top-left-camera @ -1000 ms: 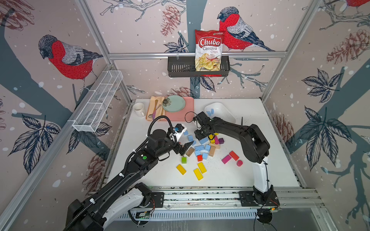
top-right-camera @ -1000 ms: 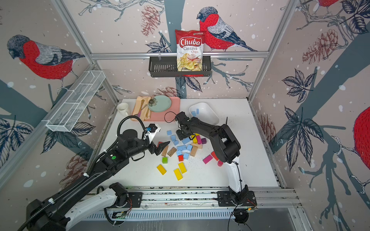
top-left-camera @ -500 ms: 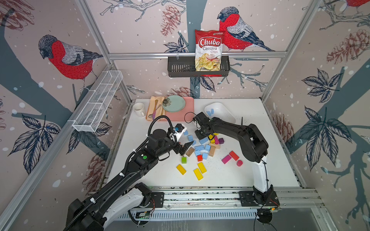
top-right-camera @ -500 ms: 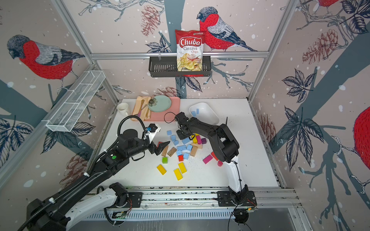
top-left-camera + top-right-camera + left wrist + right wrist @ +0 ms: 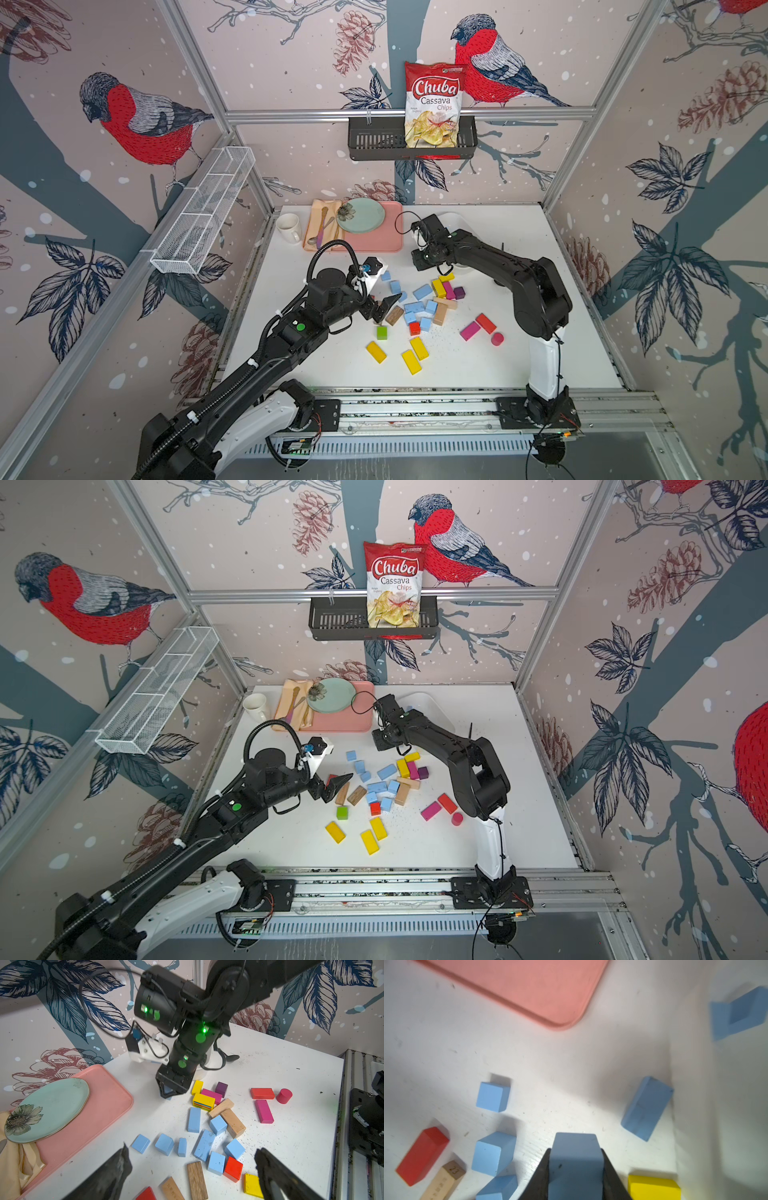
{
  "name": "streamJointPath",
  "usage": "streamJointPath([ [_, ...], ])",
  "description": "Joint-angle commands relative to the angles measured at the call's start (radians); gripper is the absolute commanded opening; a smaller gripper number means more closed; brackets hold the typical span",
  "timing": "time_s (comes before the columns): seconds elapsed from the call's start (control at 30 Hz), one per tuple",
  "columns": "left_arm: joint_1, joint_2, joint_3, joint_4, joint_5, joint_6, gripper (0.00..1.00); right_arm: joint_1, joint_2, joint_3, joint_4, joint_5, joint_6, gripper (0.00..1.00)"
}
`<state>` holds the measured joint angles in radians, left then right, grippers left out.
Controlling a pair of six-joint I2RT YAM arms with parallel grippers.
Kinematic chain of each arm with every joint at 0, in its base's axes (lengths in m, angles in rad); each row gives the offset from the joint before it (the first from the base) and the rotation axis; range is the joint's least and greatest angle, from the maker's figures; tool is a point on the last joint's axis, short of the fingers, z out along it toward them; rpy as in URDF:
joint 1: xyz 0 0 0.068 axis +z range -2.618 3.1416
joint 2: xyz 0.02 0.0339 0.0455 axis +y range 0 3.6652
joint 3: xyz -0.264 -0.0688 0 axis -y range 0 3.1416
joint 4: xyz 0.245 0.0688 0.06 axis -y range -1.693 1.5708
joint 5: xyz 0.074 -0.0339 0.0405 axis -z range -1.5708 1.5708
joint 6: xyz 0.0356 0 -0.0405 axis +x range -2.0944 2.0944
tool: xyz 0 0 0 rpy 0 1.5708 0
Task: Pick out the blue building blocks
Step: Pick up the building block from the center of the board, then place the building block in the storage box.
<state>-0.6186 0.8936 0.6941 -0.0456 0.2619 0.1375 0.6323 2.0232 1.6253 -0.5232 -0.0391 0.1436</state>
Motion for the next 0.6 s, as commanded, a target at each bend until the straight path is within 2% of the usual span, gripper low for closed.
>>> streamJointPath([
  [0.0, 0.002, -0.005, 0.001, 0.006, 0.013, 0.014, 0.96, -0.048, -0.037, 0.041, 0.018, -0.038, 0.032, 0.15],
  [0.23, 0.002, -0.007, 0.001, 0.006, 0.011, 0.014, 0.96, -0.177, 0.006, 0.185, -0.052, 0.022, 0.02, 0.14],
  [0.37, 0.002, -0.004, 0.001, 0.006, 0.013, 0.014, 0.96, -0.234, 0.086, 0.29, -0.093, 0.085, -0.013, 0.14],
  [0.57, 0.002, -0.002, 0.001, 0.006, 0.013, 0.014, 0.96, -0.289, 0.232, 0.457, -0.14, 0.108, -0.058, 0.15],
])
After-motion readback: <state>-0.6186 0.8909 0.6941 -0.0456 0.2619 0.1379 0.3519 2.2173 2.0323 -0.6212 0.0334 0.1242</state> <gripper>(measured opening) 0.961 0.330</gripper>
